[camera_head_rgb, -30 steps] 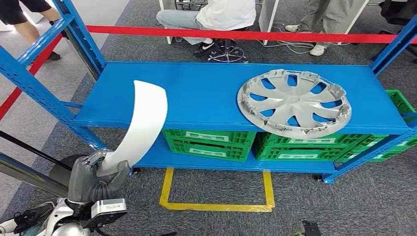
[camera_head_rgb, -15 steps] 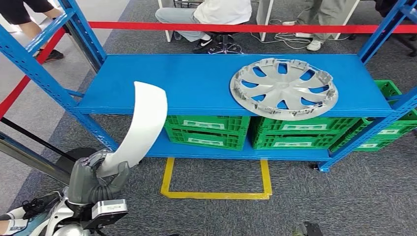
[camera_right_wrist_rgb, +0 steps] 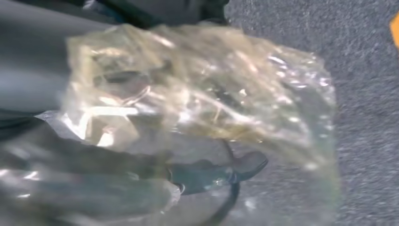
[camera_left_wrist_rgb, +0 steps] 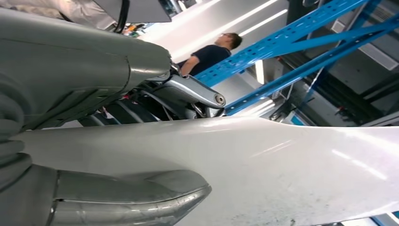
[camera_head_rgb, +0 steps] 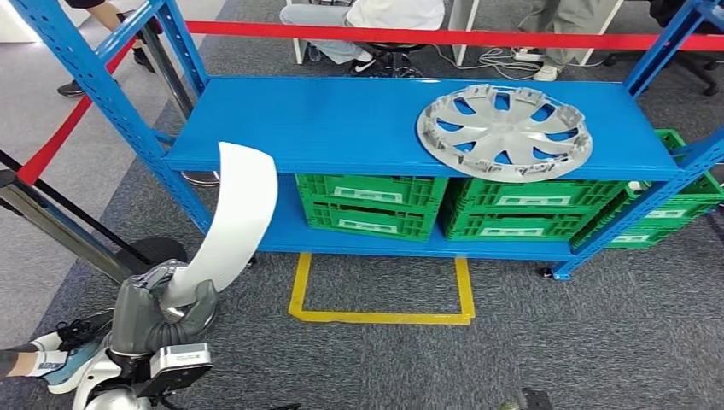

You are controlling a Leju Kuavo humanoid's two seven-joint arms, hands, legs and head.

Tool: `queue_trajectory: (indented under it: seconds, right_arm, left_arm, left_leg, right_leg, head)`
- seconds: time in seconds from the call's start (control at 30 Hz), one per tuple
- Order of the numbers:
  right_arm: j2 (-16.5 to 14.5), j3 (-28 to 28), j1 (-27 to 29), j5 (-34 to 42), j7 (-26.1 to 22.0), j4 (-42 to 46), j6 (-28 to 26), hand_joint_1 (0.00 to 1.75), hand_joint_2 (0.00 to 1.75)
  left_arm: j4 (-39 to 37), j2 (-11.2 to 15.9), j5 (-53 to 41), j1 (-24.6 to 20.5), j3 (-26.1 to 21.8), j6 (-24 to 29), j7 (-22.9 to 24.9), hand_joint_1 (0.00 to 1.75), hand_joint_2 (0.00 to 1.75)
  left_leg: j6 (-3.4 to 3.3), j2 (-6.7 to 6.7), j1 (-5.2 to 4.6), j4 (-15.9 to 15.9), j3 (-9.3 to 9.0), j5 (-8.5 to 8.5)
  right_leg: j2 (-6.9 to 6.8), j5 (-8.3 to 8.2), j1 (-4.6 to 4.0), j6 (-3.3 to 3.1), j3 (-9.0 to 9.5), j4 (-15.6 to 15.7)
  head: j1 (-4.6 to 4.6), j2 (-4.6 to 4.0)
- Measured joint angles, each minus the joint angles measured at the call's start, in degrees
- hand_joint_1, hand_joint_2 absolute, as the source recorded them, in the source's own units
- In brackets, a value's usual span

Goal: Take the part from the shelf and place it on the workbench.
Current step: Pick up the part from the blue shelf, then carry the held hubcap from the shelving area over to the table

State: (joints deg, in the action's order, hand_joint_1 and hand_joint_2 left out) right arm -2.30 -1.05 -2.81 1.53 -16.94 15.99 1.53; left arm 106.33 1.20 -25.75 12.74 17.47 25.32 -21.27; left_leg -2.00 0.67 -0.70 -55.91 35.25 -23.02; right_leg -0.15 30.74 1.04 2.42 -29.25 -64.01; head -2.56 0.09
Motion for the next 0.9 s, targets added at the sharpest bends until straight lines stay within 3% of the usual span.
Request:
queue_trajectory:
  seconds: [0.03, 0.1, 0.17, 0.2, 0.23, 0.3, 0.33, 0.37, 0.4, 0.43, 0.5, 0.57, 0.67, 0.73, 0.83, 0.87, 0.9]
  right_arm:
    - [-0.01, 0.00, -0.17, -0.01, -0.08, 0.01, 0.13, 0.00, 0.00]
    - [-0.02, 0.00, -0.39, -0.04, -0.24, 0.03, 0.40, 0.00, 0.00]
    - [-0.08, -0.01, -0.26, -0.09, -0.31, 0.02, 0.67, 0.00, 0.00]
    - [-0.11, -0.01, -0.19, -0.12, -0.33, 0.02, 0.77, 0.00, 0.00]
    - [-0.15, -0.01, -0.14, -0.14, -0.36, 0.01, 0.84, 0.00, 0.00]
    - [-0.15, 0.02, -0.15, -0.13, -0.44, 0.01, 0.99, 0.00, 0.00]
    - [-0.15, 0.02, -0.15, -0.09, -0.49, 0.01, 1.14, 0.00, 0.00]
    - [-0.15, 0.02, -0.13, -0.06, -0.53, 0.01, 1.33, 0.00, 0.00]
    - [-0.16, 0.02, -0.11, -0.02, -0.56, 0.01, 1.51, 0.00, 0.00]
    - [-0.16, 0.02, -0.09, 0.02, -0.58, 0.01, 1.67, 0.00, 0.00]
    - [-0.22, 0.02, -0.06, 0.04, -0.63, 0.01, 1.81, 0.00, 0.00]
    - [-0.31, 0.03, -0.07, 0.07, -0.67, 0.01, 1.86, 0.00, 0.00]
    - [-0.36, 0.04, 0.07, 0.09, -0.71, -0.02, 1.93, 0.00, 0.00]
    - [-0.36, 0.04, 0.17, 0.11, -0.72, -0.04, 1.93, 0.00, 0.00]
    - [-0.36, 0.02, 0.20, 0.16, -0.73, -0.09, 1.92, 0.00, 0.00]
    - [-0.35, 0.02, 0.22, 0.17, -0.74, -0.12, 1.92, 0.00, 0.00]
    - [-0.34, 0.03, 0.24, 0.17, -0.75, -0.15, 1.92, 0.00, 0.00]
  left_arm:
    - [0.00, 0.03, 0.01, -0.01, -0.03, -0.03, 0.00, 1.75, 1.75]
    - [0.00, 0.09, 0.05, -0.03, -0.13, -0.08, 0.00, 1.75, 1.75]
    - [0.00, 0.13, 0.16, 0.03, -0.27, -0.11, 0.00, 1.75, 1.75]
    - [0.00, 0.14, 0.25, 0.10, -0.39, -0.12, 0.00, 1.75, 1.75]
    - [0.00, 0.15, 0.34, 0.15, -0.50, -0.13, 0.00, 1.75, 1.75]
    - [0.00, 0.21, 0.49, 0.22, -0.66, -0.14, 0.00, 1.75, 1.75]
    - [-0.01, 0.23, 0.51, 0.24, -0.69, -0.14, 0.00, 1.75, 1.75]
    - [-0.01, 0.26, 0.52, 0.26, -0.73, -0.17, 0.00, 1.75, 1.75]
    - [-0.02, 0.28, 0.52, 0.28, -0.76, -0.21, 0.00, 1.75, 1.75]
    - [-0.02, 0.28, 0.53, 0.30, -0.78, -0.25, 0.00, 1.75, 1.75]
    - [-0.01, 0.32, 0.53, 0.29, -0.81, -0.29, 0.00, 1.75, 1.75]
    - [0.00, 0.39, 0.53, 0.28, -0.84, -0.29, 0.00, 1.75, 1.75]
    - [0.00, 0.50, 0.53, 0.31, -0.86, -0.31, 0.00, 1.75, 1.75]
    - [0.00, 0.52, 0.53, 0.28, -0.88, -0.32, 0.02, 1.75, 1.75]
    - [0.00, 0.53, 0.53, 0.32, -0.93, -0.51, 0.15, 1.75, 1.75]
    - [0.00, 0.53, 0.53, 0.33, -0.93, -0.61, 0.19, 1.75, 1.75]
    - [0.00, 0.53, 0.53, 0.34, -0.94, -0.66, 0.21, 1.75, 1.75]
  left_leg:
    - [0.25, 0.03, -0.09, -0.34, 0.45, 0.46]
    - [0.75, 0.14, -0.20, -0.76, 1.03, 1.49]
    - [1.30, 0.09, -0.03, -0.87, 1.48, 1.89]
    - [1.69, -0.01, 0.08, -1.56, 1.82, 0.61]
    - [2.12, -0.11, 0.23, -3.28, 2.30, -1.79]
    - [2.86, -0.20, 0.60, -9.61, 3.43, -8.06]
    - [3.08, -0.20, 0.76, -13.16, 3.82, -10.05]
    - [3.18, -0.21, 0.85, -15.69, 3.77, -10.58]
    - [3.15, -0.22, 0.89, -16.53, 3.04, -9.89]
    - [2.97, -0.23, 0.89, -15.29, 1.43, -8.41]
    - [2.09, -0.40, 0.68, -8.36, -3.56, -6.01]
    - [1.25, -0.59, 0.32, -1.45, -7.41, -5.91]
    - [0.60, -0.52, 0.02, 1.59, -7.83, -5.46]
    - [-0.06, -0.27, 0.25, 2.30, -7.37, -4.30]
    - [-0.63, 0.04, 0.27, 2.21, -5.84, -3.06]
    - [-0.60, 0.11, 0.24, 1.95, -5.20, -2.73]
    - [-0.50, 0.16, 0.26, 1.59, -4.51, -2.45]
  right_leg:
    - [0.01, 0.76, -0.07, -0.22, 3.03, 4.33]
    - [0.05, 2.50, -0.31, -0.72, 6.11, 9.55]
    - [-0.11, 2.06, -0.31, -1.44, 5.06, 9.65]
    - [-0.25, 1.53, -0.25, -1.89, 4.48, 9.56]
    - [-0.40, 0.91, -0.17, -2.29, 3.81, 9.55]
    - [-0.55, -0.31, -0.23, -2.75, 2.54, 9.38]
    - [-0.59, -0.90, -0.29, -2.79, 1.83, 9.20]
    - [-0.61, -1.46, -0.34, -2.77, 1.02, 8.91]
    - [-0.62, -1.97, -0.38, -2.72, 0.11, 8.56]
    - [-0.60, -2.45, -0.41, -2.66, -0.89, 8.20]
    - [-0.55, -3.29, -0.47, -2.42, -2.48, 7.76]
    - [-0.49, -4.32, -0.43, -1.88, -3.60, 7.62]
    - [-0.46, -5.56, -0.10, -0.66, -4.71, 7.90]
    - [-0.26, -3.46, -0.08, -0.23, -5.75, 6.37]
    - [-0.02, 3.58, 0.02, 0.15, -9.09, -4.11]
    - [-0.02, 4.63, 0.05, 0.32, -9.66, -7.17]
    - [-0.02, 4.53, 0.08, 0.50, -9.41, -8.46]
  head:
    - [-0.02, 0.00]
    - [-0.02, -0.01]
    - [-0.01, -0.01]
    - [-0.07, -0.01]
    - [-0.18, -0.01]
    - [-0.38, -0.01]
    - [-0.41, -0.01]
    - [-0.41, -0.01]
    - [-0.43, -0.01]
    - [-0.44, -0.01]
    - [-0.43, -0.01]
    - [-0.41, 0.01]
    - [-0.47, 0.00]
    - [-0.30, 0.00]
    - [0.04, 0.00]
    - [0.04, 0.01]
    - [0.04, 0.01]
